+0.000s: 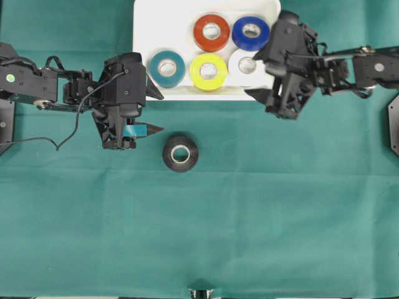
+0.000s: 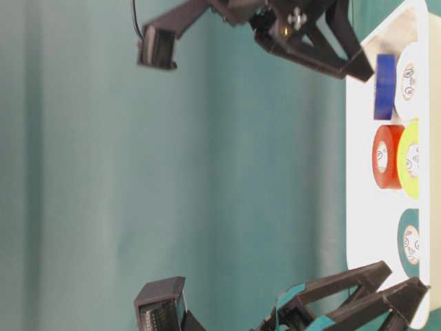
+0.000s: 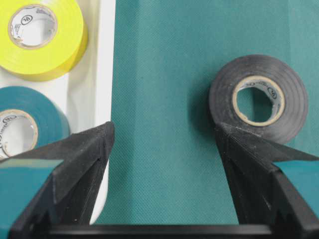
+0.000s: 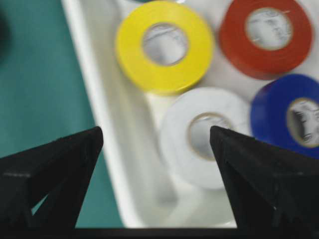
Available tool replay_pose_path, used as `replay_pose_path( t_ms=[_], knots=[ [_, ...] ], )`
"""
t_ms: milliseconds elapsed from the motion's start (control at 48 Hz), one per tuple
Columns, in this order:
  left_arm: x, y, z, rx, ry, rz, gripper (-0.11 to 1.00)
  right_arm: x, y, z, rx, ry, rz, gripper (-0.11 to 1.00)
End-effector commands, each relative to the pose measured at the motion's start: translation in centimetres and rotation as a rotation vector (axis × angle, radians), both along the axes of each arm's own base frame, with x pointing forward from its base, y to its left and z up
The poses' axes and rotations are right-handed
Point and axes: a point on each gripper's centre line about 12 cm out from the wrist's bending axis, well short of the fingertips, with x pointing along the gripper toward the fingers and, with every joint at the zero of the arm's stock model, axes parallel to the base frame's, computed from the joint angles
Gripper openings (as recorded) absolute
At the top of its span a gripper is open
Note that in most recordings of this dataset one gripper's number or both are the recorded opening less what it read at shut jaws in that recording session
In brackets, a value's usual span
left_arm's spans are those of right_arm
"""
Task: Put the tape alternately from left to right into the white case.
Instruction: 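Open the right gripper to release the blue roll, withdraw right, then move the left gripper down over the black tape roll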
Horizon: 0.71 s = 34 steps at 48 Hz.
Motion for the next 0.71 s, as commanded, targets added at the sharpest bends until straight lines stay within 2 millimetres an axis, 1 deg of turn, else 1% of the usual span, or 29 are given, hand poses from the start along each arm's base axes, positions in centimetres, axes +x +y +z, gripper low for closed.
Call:
replay_pose_path(
  t_ms=[0,146,271,437,687],
  knots=[
    [0.6,-0.1,1.4,0.002,-0.048,-0.003,0.8,-0.2,0.9,1.1,0.003,-0.053,0.038,0.66],
    [0.6,-0.1,1.4,0.001,-0.048,-0.002,0.8,-1.0,2.2,0.8,0.016,-0.065,0.084,0.67],
    [0.6,-0.1,1.4,0.001,-0.049,-0.003,0.8,-1.4,2.8,0.7,0.021,-0.07,0.105,0.67],
    [0.8,-0.3,1.5,-0.001,-0.051,-0.009,0.8,-1.7,2.8,0.5,0.021,-0.066,0.105,0.67],
    [1.6,-1.5,1.2,-0.049,-0.042,-0.003,0.8,-1.6,2.8,0.6,0.022,-0.067,0.104,0.67]
  ],
)
